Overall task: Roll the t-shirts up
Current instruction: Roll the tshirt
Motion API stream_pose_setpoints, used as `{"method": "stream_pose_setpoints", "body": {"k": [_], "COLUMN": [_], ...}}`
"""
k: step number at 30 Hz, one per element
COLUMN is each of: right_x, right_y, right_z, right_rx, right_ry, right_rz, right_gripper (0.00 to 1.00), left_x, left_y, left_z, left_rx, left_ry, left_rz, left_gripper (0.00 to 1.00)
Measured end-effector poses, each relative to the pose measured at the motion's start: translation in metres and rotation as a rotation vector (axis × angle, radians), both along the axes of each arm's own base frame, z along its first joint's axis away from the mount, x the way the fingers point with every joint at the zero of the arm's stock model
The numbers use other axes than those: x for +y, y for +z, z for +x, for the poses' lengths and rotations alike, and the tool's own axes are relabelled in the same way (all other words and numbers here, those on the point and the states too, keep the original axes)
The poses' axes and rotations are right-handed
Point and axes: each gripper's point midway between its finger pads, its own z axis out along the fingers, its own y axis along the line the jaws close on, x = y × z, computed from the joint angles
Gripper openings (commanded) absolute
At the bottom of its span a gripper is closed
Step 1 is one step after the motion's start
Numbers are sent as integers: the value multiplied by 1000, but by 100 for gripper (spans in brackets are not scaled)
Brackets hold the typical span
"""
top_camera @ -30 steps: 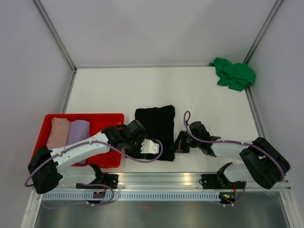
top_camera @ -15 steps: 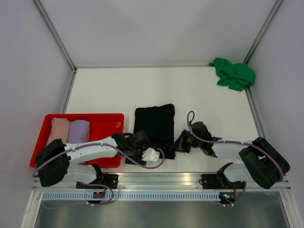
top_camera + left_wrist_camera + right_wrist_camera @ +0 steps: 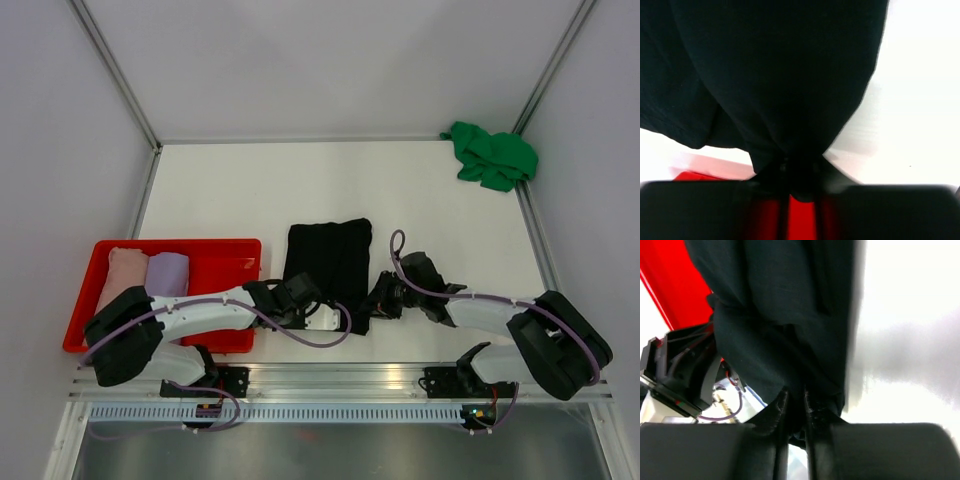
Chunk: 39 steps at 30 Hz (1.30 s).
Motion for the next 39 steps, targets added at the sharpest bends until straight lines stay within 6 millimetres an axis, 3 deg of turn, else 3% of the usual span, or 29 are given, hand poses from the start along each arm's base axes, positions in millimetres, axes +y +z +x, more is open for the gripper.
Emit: {"method": "stream_pose_setpoints", "body": {"k": [1, 2, 3, 8, 14, 17, 21, 27, 34, 39], "right_x": [0, 0, -1, -8, -20, -10, 16, 30, 41, 41], "right_y": [2, 5, 9, 32, 59, 79, 99, 90, 74, 57], "right_z": [2, 4, 7, 21, 24, 11, -26, -52, -90, -102], "right_rx": [-14, -37, -63, -229, -451, -637, -830, -935, -971, -967], "right_ry": [10, 21, 33, 100, 190, 289, 479, 645, 797, 823], "right_rz": [-8, -21, -33, -116, -205, -230, -187, -194, -133, -166], "right_gripper": [29, 38, 41, 49, 57, 59, 61, 63, 65, 66], "left_x": [0, 0, 0, 1, 3, 7, 17, 27, 33, 34], "left_y": [0, 0, 0, 7, 33, 43, 47, 53, 51, 50], "left_z": [1, 1, 2, 8, 4, -15, -49, -70, -67, -66], "left_rx": [-2, -1, 0, 127, 306, 416, 568, 675, 694, 696], "left_ry": [1, 4, 8, 61, 5, -72, -152, -190, -177, -179], "left_rz": [-2, -4, -5, -54, -104, -106, -86, -87, -94, -94], "left_gripper": [3, 2, 2, 2, 2, 2, 2, 2, 2, 2]}}
